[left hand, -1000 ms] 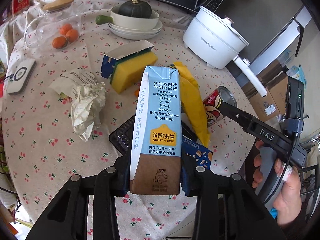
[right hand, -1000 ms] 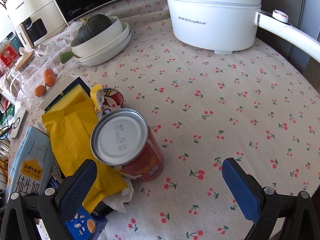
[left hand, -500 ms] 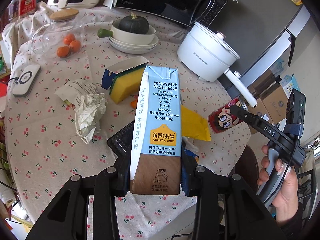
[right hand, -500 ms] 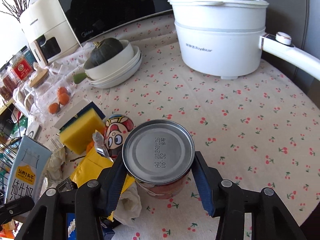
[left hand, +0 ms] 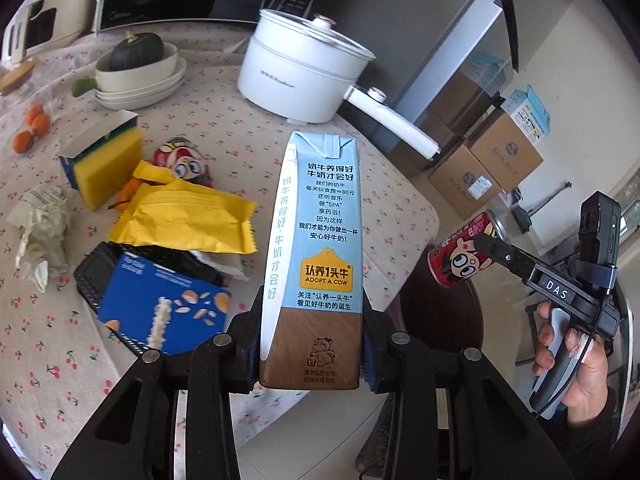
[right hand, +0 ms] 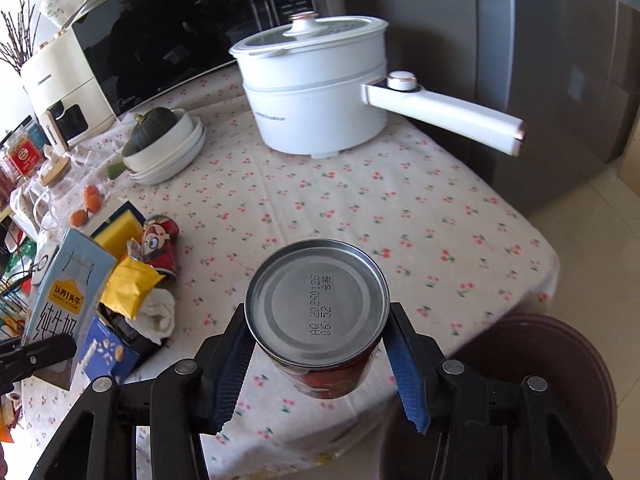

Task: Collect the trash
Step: 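Carry the carton and can over the brown bin and open both tools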

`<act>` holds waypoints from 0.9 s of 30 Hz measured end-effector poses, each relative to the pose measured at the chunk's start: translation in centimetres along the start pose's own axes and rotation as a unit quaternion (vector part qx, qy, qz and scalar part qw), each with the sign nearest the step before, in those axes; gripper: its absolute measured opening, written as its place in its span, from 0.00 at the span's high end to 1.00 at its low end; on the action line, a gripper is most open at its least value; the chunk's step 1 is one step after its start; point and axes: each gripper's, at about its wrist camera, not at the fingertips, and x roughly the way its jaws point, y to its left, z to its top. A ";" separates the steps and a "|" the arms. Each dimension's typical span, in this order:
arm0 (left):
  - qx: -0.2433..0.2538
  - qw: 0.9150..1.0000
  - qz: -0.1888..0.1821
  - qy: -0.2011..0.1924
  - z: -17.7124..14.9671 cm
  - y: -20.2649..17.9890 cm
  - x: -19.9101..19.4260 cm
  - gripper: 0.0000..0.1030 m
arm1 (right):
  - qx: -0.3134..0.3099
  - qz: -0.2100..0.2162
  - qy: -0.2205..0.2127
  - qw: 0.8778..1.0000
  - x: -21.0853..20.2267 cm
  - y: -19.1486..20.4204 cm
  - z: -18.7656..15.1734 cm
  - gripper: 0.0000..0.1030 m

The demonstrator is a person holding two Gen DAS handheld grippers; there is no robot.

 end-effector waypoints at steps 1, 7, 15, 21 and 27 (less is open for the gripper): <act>0.011 1.000 -0.006 0.006 -0.2 -1.2 0.6 0.61 | 0.004 -0.002 0.002 1.000 -0.5 -1.0 -0.6 0.45; 0.068 0.996 -0.042 0.047 -2.0 -8.0 4.8 0.61 | 0.037 -0.019 0.023 0.999 -2.4 -6.8 -4.4 0.45; 0.119 0.986 -0.062 0.099 -4.2 -13.9 11.0 0.61 | 0.066 -0.057 0.034 0.996 -4.0 -13.5 -7.5 0.45; 0.142 0.980 -0.072 0.121 -5.0 -16.3 14.5 0.61 | 0.074 -0.073 0.042 0.994 -4.2 -16.0 -8.5 0.45; 0.162 0.980 -0.033 0.112 -4.8 -17.3 16.5 0.05 | 0.071 -0.081 0.053 0.993 -3.9 -17.1 -9.2 0.45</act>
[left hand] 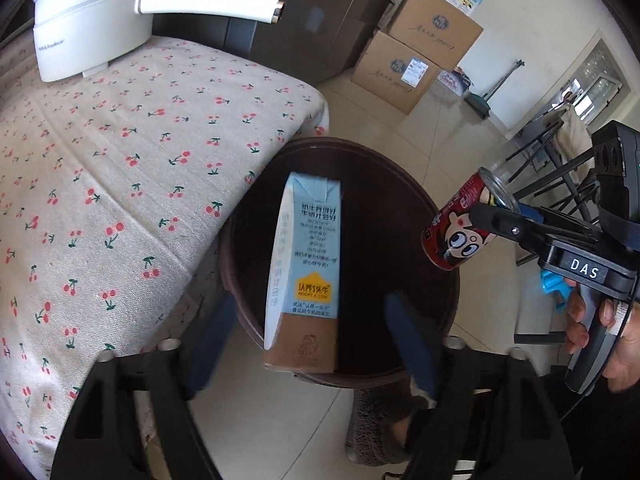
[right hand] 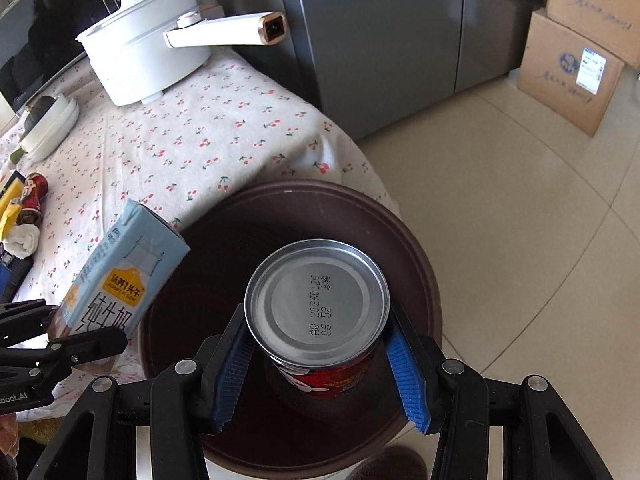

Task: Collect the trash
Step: 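Carry the carton and can over the brown bin and open both tools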

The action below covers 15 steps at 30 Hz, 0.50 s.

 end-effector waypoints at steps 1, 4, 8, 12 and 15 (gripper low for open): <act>0.004 1.000 0.013 -0.006 0.0 0.2 -0.1 0.03 | 0.002 0.000 0.001 1.000 0.1 -0.2 0.0 0.45; 0.006 0.999 0.041 -0.006 0.0 0.9 -0.4 0.00 | 0.005 0.001 0.003 1.000 0.2 -0.4 0.1 0.45; -0.010 0.998 0.068 -0.008 -0.8 3.1 -1.9 0.00 | -0.002 0.000 0.007 1.000 0.5 0.2 0.3 0.45; -0.028 0.996 0.080 -0.015 -1.1 5.0 -3.6 0.00 | -0.011 0.000 0.017 1.000 1.4 1.3 0.4 0.45; -0.038 0.996 0.084 -0.021 -1.6 6.0 -5.1 0.00 | -0.021 -0.001 0.025 0.999 2.0 2.3 0.4 0.45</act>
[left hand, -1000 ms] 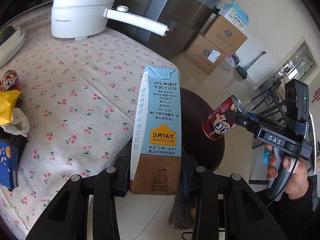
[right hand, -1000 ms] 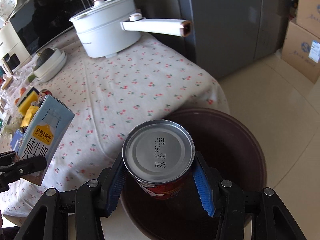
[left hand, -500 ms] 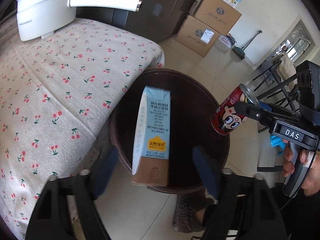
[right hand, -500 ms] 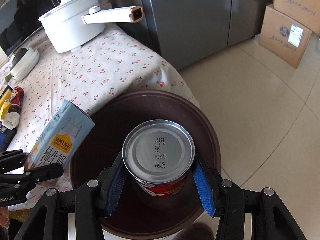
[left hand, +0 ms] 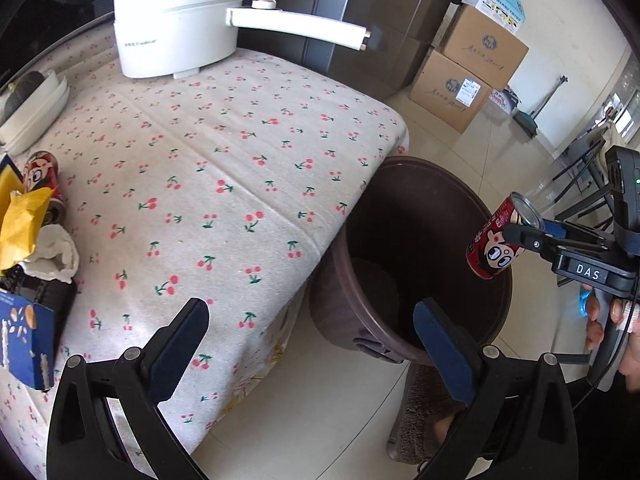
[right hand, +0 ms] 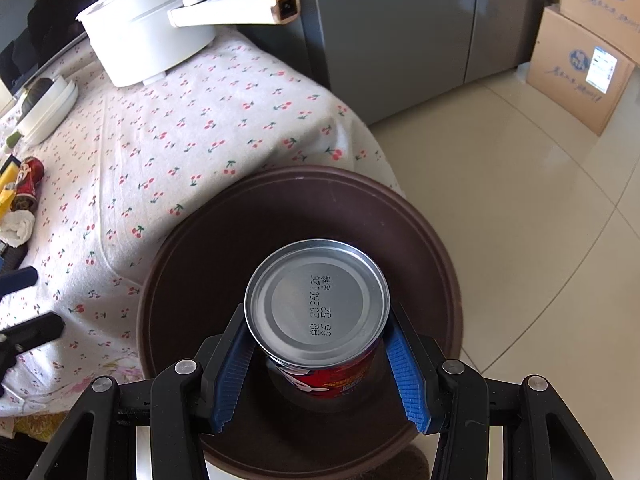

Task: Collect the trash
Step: 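Carry the carton and can over the brown bin and open both tools, then move the right tool to the blue biscuit box and grasp it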

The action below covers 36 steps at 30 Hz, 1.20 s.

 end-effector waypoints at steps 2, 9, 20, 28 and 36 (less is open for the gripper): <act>-0.002 1.000 0.005 -0.004 -0.3 0.7 -0.9 0.00 | -0.005 -0.001 0.004 1.000 0.3 0.6 -0.1 0.45; -0.007 1.000 0.022 -0.016 -1.6 2.5 -3.7 0.00 | -0.009 0.005 0.018 1.000 1.1 2.3 0.2 0.45; -0.033 0.998 0.039 -0.032 -3.5 5.8 -7.2 0.00 | -0.027 0.019 0.004 0.999 0.4 6.7 1.4 0.14; -0.074 0.994 0.062 -0.042 -5.1 9.9 -9.6 0.00 | -0.040 0.037 -0.009 0.998 0.1 10.7 2.7 0.12; -0.120 0.988 0.083 -0.051 -7.1 14.6 -12.1 0.00 | -0.060 0.056 -0.021 0.996 -0.3 15.1 3.4 0.10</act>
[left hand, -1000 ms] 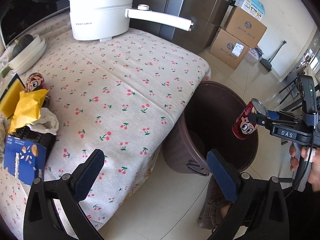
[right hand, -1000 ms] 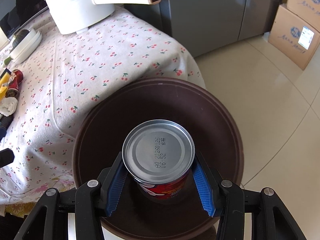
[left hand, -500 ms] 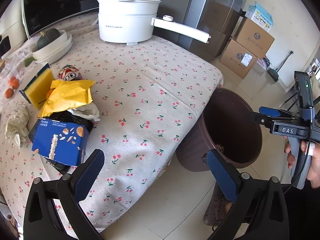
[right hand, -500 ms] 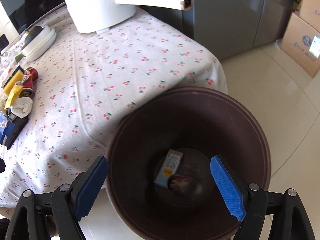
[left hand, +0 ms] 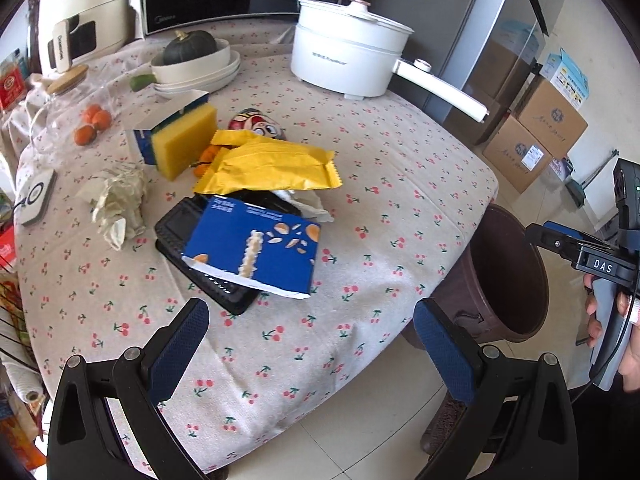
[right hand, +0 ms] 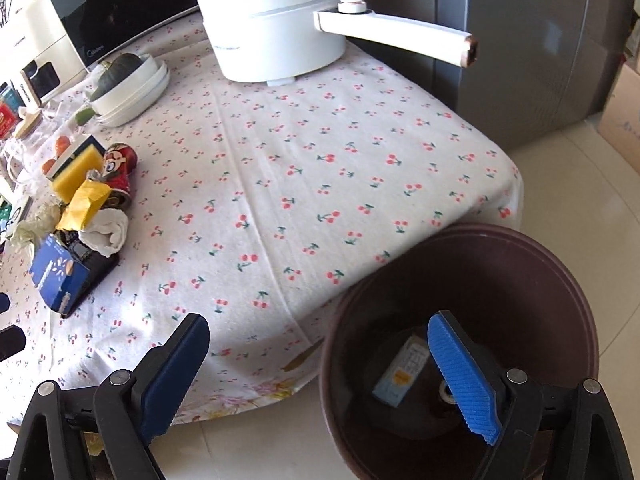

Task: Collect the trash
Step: 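Move the right tool to the blue biscuit box and grasp it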

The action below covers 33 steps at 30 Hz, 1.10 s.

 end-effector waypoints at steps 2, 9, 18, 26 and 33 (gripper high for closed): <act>-0.010 1.000 0.006 -0.002 -0.2 1.2 -0.4 0.00 | -0.007 0.005 -0.001 1.000 0.1 1.1 0.2 0.10; -0.033 0.999 0.037 0.000 -1.1 4.9 -1.3 0.00 | -0.038 0.022 -0.001 0.999 0.8 5.5 1.1 0.09; -0.071 0.995 0.074 0.014 -1.6 9.7 -1.4 0.00 | -0.090 0.055 0.002 0.994 2.4 13.3 2.3 0.09; -0.095 0.990 0.099 0.029 -2.1 12.8 -1.4 0.00 | -0.175 0.101 0.024 0.979 5.5 20.8 2.2 0.09; -0.119 0.987 0.099 0.038 -2.6 14.7 -1.3 0.00 | -0.262 0.119 0.041 0.957 8.8 25.8 1.5 0.09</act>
